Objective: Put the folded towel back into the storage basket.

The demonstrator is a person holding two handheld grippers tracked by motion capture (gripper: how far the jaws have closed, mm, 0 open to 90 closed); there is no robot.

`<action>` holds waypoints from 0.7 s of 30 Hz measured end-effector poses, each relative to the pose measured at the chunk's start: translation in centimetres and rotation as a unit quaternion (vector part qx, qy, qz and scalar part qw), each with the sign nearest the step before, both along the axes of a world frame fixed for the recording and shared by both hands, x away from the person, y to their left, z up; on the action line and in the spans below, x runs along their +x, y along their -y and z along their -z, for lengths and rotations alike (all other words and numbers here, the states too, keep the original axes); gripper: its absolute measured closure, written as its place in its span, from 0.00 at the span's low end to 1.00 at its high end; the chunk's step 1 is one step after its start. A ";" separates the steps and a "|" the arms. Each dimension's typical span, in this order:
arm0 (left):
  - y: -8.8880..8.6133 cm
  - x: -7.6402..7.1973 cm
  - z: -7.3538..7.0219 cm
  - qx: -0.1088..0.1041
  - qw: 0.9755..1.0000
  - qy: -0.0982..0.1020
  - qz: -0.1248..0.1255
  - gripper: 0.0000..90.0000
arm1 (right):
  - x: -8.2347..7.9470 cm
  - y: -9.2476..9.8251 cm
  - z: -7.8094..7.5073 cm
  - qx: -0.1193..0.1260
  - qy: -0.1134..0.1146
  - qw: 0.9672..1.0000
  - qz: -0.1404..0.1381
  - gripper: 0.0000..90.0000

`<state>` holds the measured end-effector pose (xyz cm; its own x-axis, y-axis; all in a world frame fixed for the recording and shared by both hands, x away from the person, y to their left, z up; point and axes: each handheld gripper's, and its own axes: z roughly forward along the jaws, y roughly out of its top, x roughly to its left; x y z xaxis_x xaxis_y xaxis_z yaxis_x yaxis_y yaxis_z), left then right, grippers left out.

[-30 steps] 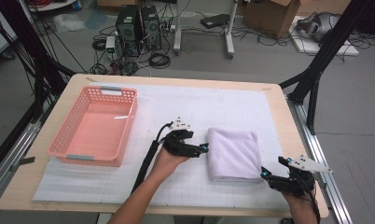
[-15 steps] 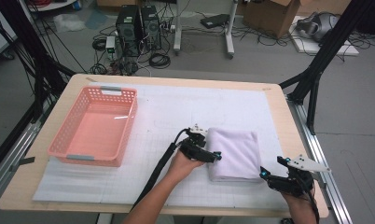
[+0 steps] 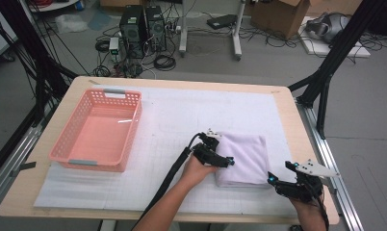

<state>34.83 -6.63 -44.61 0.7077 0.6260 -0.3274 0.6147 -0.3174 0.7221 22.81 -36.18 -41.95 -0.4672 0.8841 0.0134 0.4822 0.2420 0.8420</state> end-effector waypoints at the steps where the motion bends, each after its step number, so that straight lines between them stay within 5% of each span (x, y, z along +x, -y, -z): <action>1: 0.1 -0.2 0.0 0.005 1.000 0.009 0.009 0.31 | 0.0 0.0 0.0 0.000 -0.001 1.000 0.000 0.21; 5: 0.5 -0.6 0.3 0.006 0.999 0.030 0.016 0.44 | 0.0 0.0 -0.1 0.000 0.002 1.000 0.000 0.21; 10: 0.5 -0.8 0.5 -0.013 0.999 0.028 0.028 0.71 | 0.0 -0.1 0.0 -0.002 -0.001 1.000 -0.001 0.21; 21: -1.1 -0.8 0.3 -0.056 0.997 0.029 0.034 0.78 | -0.1 0.2 0.0 0.003 0.002 1.000 0.003 0.21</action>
